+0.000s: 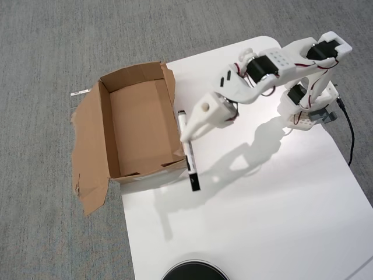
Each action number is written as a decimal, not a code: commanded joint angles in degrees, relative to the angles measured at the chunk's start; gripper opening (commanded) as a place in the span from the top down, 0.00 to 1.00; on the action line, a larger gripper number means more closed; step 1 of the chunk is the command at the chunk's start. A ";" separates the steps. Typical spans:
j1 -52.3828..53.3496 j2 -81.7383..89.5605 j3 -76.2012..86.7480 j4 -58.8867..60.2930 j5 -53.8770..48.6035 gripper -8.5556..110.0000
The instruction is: Grasp a pen and put it in the box.
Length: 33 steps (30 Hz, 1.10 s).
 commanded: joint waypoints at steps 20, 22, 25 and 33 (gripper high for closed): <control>24.65 -8.35 -4.88 -5.89 -11.91 0.92; 24.13 -11.16 -4.88 -9.49 -11.91 0.92; 23.86 -14.59 -4.88 -14.77 -12.00 0.92; 23.77 -16.87 -3.74 -17.75 -12.08 0.92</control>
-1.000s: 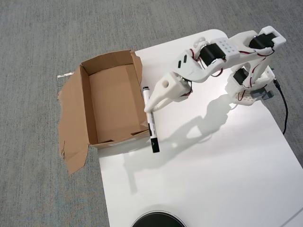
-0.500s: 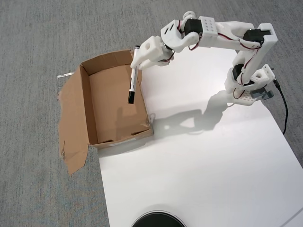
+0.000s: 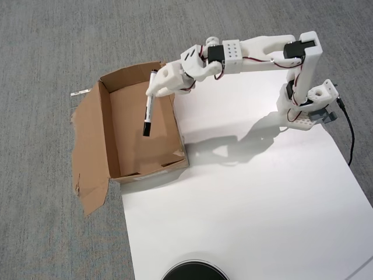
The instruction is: Grasp a pen and put it in the box.
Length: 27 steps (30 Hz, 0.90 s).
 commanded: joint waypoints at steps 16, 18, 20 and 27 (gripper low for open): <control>-3.56 -2.64 -0.75 -0.53 -0.40 0.92; -3.56 -2.37 -0.75 -0.53 -0.40 0.92; -3.56 -1.93 -0.66 -0.44 -0.40 0.90; -3.74 -1.76 -0.57 -0.44 -0.40 0.81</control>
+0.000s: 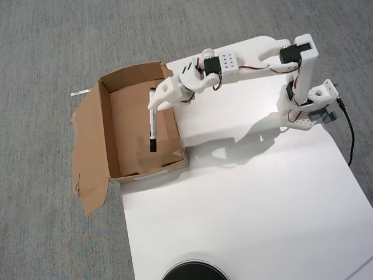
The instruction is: Grasp a pen and put it in the box.
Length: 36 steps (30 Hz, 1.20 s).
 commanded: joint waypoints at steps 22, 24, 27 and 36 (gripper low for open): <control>-1.19 14.59 8.13 0.00 -0.40 0.81; -1.19 18.72 12.35 0.00 -0.40 0.81; -1.10 24.96 19.20 0.00 -0.31 0.81; -1.19 38.85 33.00 0.00 0.04 0.81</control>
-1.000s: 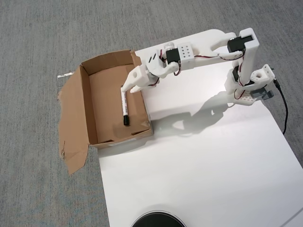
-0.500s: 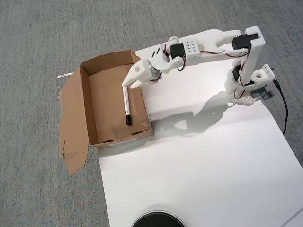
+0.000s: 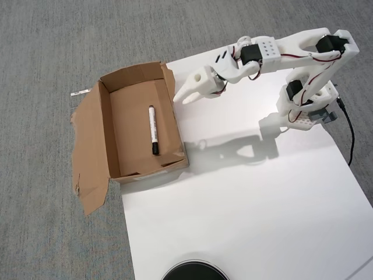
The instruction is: Grasp a pen and put it in the box.
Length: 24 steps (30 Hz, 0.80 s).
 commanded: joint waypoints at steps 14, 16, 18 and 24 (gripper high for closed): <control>-2.94 19.51 12.88 2.20 0.57 0.81; -2.94 22.68 13.84 6.24 0.57 0.81; -2.94 26.19 14.11 12.13 0.57 0.81; -2.94 33.84 14.11 28.65 0.22 0.81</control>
